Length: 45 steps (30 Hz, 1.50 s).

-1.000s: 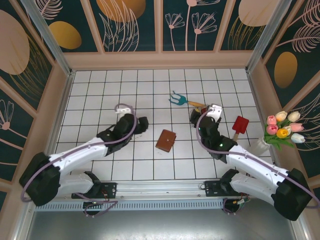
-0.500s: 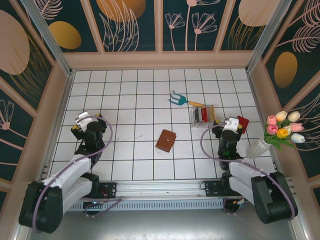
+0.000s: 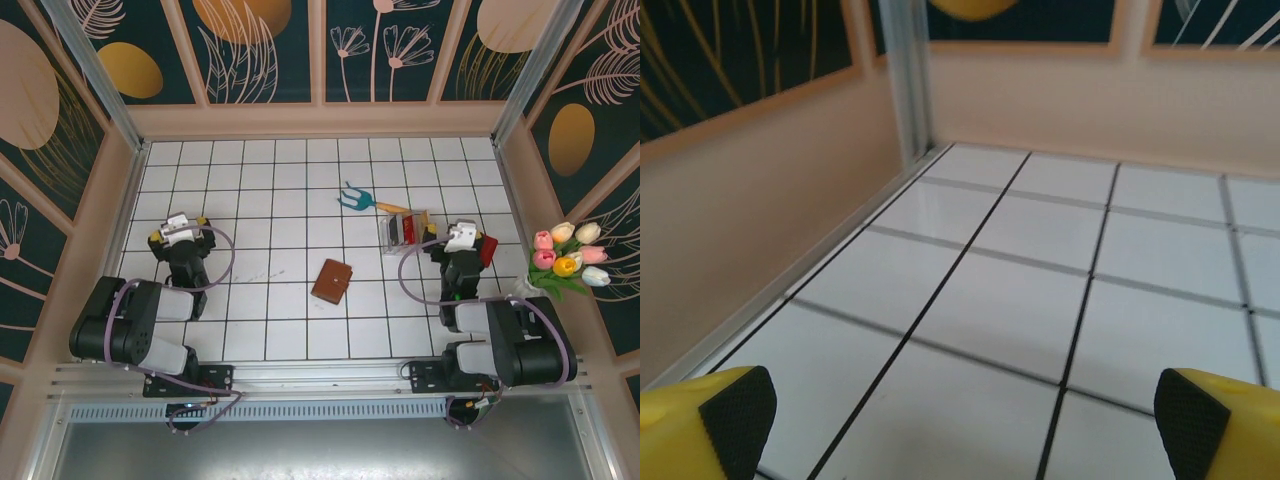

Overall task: Put the credit cards into the card holder
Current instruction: Reset both arms

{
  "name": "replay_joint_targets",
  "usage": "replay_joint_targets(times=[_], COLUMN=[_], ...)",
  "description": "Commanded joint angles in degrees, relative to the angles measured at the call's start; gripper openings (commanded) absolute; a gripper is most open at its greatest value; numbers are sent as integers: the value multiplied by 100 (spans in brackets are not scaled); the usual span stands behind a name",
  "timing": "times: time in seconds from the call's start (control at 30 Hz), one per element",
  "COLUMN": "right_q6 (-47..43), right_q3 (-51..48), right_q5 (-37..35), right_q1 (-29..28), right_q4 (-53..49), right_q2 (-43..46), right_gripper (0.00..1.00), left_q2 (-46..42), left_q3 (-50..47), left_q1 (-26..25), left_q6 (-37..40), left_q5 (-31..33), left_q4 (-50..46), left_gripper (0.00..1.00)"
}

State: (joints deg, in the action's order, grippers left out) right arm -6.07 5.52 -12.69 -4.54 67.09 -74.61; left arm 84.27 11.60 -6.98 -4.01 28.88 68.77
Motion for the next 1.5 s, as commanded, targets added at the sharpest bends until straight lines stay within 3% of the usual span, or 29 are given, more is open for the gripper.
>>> replay_joint_targets(times=[0.0, 0.07, 0.13, 0.37, 0.57, 0.67, 0.77, 0.83, 0.87, 0.9, 1.47], right_q6=[100, 105, 319, 523, 306, 497, 627, 671, 697, 703, 749], right_q3=[91, 41, -21, 359, 117, 287, 493, 539, 556, 574, 655], right_q5=[561, 664, 921, 879, 703, 622, 83, 101, 110, 111, 407], right_q1=[185, 198, 227, 333, 158, 250, 229, 262, 268, 276, 401], right_q4=[191, 279, 408, 55, 1427, 1138, 1139, 978, 888, 890, 675], right_q2=[112, 136, 165, -156, -1043, -1091, -1428, -1408, -1367, -1390, -1370], right_gripper=[88, 88, 88, 88, 88, 88, 89, 90, 98, 99, 99], left_q2=[-25, 461, 243, 328, 323, 318, 316, 316, 324, 310, 318], left_q3=[-227, -258, -4, 3, -8, -8, -10, -8, -7, -11, -13], left_q1=[137, 162, 214, 276, 276, 276, 276, 274, 276, 276, 276], left_q6=[35, 60, -76, -127, -117, -118, -122, -119, -117, -124, -119], left_q5=[-666, -581, -728, -640, -650, -648, -649, -654, -649, -654, -653], left_q4=[1001, 1685, 724, 896, 892, 892, 892, 892, 901, 892, 892], left_gripper=[99, 99, 99, 99, 99, 99, 99, 99, 99, 99, 99])
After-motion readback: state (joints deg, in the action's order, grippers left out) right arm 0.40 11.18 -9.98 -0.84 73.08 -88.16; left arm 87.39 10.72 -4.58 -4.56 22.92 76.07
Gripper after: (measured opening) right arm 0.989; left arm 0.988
